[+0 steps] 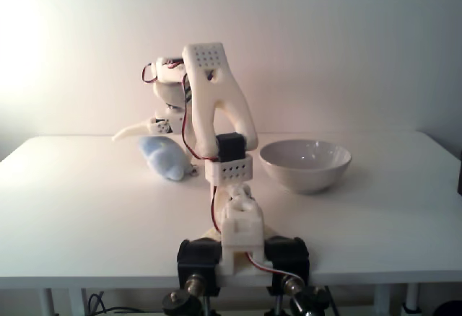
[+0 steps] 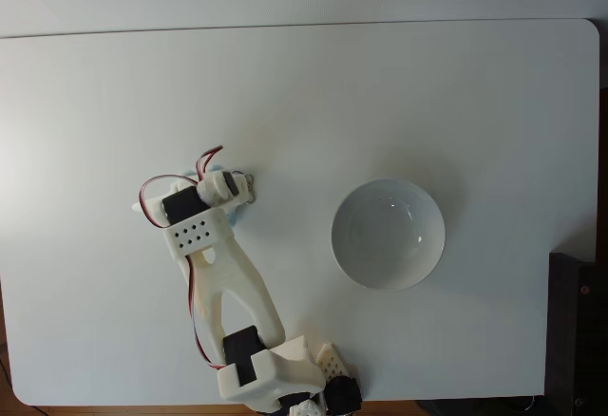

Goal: Grasp a skyblue doll and put it into the bowl.

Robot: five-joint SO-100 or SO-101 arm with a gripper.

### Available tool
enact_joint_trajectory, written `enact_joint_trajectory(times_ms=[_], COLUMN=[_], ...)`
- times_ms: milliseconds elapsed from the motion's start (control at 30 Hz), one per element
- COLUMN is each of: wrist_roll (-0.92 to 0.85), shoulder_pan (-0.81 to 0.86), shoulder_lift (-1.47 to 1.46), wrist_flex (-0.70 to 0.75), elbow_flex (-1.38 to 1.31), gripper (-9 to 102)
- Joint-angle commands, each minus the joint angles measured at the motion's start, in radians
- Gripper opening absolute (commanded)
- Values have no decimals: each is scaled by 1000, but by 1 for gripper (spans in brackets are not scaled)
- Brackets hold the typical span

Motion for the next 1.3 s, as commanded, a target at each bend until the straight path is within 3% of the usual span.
enact_joint_trajectory(times_ms=[0, 300, 433, 633, 1100, 1267], wrist_roll=[-8, -41, -41, -41, -41, -41], shoulder_pan=[-8, -11, -11, -9, -51, -71], shoulder_lift=[-34, -114, -129, -115, -69, -69], wrist_flex=[-17, -11, -11, -17, -17, -17], elbow_flex=[-9, -8, -8, -8, -9, -11], gripper=[93, 93, 87, 66, 3, 0])
